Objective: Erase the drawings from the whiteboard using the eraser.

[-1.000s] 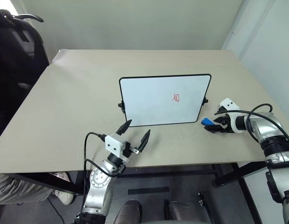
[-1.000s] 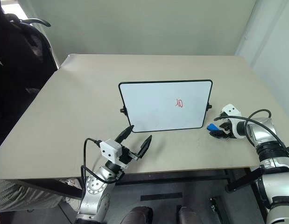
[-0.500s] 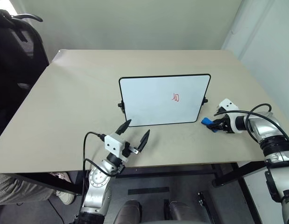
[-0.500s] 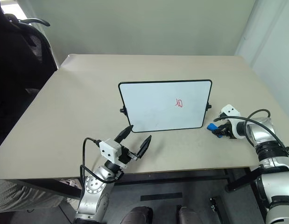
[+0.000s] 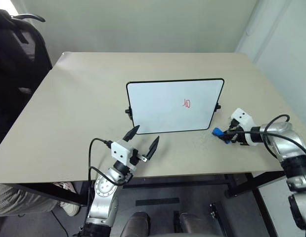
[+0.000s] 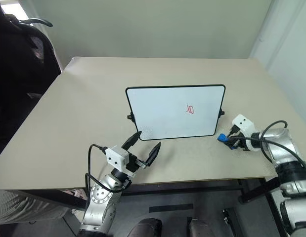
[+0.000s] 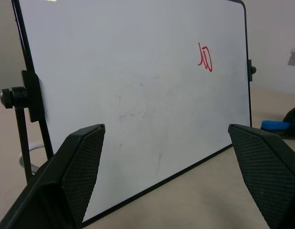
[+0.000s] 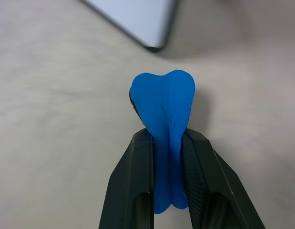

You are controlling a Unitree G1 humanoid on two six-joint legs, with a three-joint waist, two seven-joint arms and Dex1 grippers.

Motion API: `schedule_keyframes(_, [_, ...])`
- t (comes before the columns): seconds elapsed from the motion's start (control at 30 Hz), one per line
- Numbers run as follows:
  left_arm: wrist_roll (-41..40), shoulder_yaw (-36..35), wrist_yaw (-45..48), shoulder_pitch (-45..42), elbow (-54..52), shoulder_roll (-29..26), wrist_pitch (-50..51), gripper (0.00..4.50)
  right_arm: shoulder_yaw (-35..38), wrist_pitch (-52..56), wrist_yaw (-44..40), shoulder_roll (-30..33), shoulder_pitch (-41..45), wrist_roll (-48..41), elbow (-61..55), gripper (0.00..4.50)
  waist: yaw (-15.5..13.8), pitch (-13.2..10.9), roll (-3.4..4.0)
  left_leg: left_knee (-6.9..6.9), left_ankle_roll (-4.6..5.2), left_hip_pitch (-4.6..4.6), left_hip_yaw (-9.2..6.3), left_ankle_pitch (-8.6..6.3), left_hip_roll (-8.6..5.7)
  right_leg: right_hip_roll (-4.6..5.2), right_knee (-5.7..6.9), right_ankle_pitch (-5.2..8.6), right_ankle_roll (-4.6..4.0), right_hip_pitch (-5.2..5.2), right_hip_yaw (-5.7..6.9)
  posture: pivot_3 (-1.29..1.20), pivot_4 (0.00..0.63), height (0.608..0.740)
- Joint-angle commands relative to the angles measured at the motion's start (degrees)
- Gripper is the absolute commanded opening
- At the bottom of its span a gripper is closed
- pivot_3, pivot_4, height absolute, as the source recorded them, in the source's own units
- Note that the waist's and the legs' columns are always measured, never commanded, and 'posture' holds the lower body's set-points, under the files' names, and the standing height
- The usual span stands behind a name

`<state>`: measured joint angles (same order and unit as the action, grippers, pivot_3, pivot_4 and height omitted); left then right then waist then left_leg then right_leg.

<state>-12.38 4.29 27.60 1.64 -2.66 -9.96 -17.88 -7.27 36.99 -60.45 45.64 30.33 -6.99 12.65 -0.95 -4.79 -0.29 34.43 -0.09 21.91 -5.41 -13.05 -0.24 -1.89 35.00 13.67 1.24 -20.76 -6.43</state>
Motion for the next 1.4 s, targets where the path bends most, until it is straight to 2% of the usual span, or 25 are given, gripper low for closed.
schedule_keyframes(0.03, [-1.15,-0.27,0.5,-0.05,-2.03,0.08,-0.29,4.5,6.56,4.91,3.7,-0.47,-3.27,-4.49,-13.69,0.48,0.02,-0.01,-0.01,0.0,-0.01,0.0,0.01,-0.01,-0.01,0.0,-0.01,0.12,0.0,-0.01,0.0,0.0,0.15,0.74])
schedule_keyframes(0.2, [-1.81,-0.43,1.23,-0.01,-1.74,0.0,-0.04,4.5,10.81,7.41,10.19,-6.16,-9.73,-8.77,-27.83,0.48,0.19,-0.02,-0.06,0.02,0.0,-0.09,0.02,0.02,0.0,-0.02,0.03,0.27,0.17,0.05,-0.01,0.0,0.15,0.74])
schedule_keyframes(0.27, [-1.9,-0.45,1.34,0.09,-1.81,-0.08,0.02,4.5,11.99,5.43,13.48,-9.64,-11.75,-9.59,-31.65,0.48,0.21,-0.02,-0.06,0.04,0.04,-0.08,0.02,0.05,0.0,-0.02,0.03,0.46,0.5,0.04,-0.02,0.0,0.15,0.74])
schedule_keyframes(0.4, [-2.09,-0.47,1.57,0.13,-1.91,-0.28,0.26,4.5,11.41,3.63,18.41,-16.04,-12.79,-10.8,-36.44,0.48,0.28,-0.02,-0.04,0.14,0.1,-0.06,0.01,0.08,0.0,-0.02,0.05,0.42,0.55,0.02,-0.03,0.0,0.15,0.74])
schedule_keyframes(0.57, [-2.29,-0.55,1.73,0.05,-1.87,-0.5,0.36,4.5,9.63,-1.16,29.14,-27.11,-10.85,-8.69,-37.24,0.48,0.47,-0.01,-0.05,0.19,0.15,-0.06,-0.01,0.11,0.0,-0.02,0.05,0.37,0.47,-0.02,-0.03,0.0,0.15,0.74])
schedule_keyframes(0.77, [-2.42,-0.78,1.83,-0.18,-1.84,-0.67,0.49,4.5,8.76,-6.4,43.09,-37.69,-9.16,-3.18,-29.49,0.48,0.54,0.02,-0.05,0.18,0.18,-0.06,-0.12,0.07,0.01,-0.01,0.02,0.0,0.16,-0.28,0.02,0.0,0.15,0.74])
schedule_keyframes(1.07, [-2.99,-1.54,2.55,-0.42,-1.96,-1.03,0.89,4.5,3.06,-18.4,47.16,-40.16,-12.36,3.85,-22.82,0.48,0.62,0.07,-0.04,0.18,0.06,0.04,-0.12,-0.27,0.0,0.02,0.04,-0.12,-0.01,-0.32,0.03,0.0,0.15,0.74])
schedule_keyframes(1.4, [-3.27,-1.61,2.84,-0.4,-1.96,-0.94,1.11,4.5,3.48,-23.2,50.95,-40.16,-11.49,7.16,-22.99,0.48,0.69,0.07,-0.03,0.18,-0.23,0.01,-0.12,-0.47,0.0,0.02,-0.02,-0.13,-0.02,-0.39,0.02,0.0,0.15,0.74])
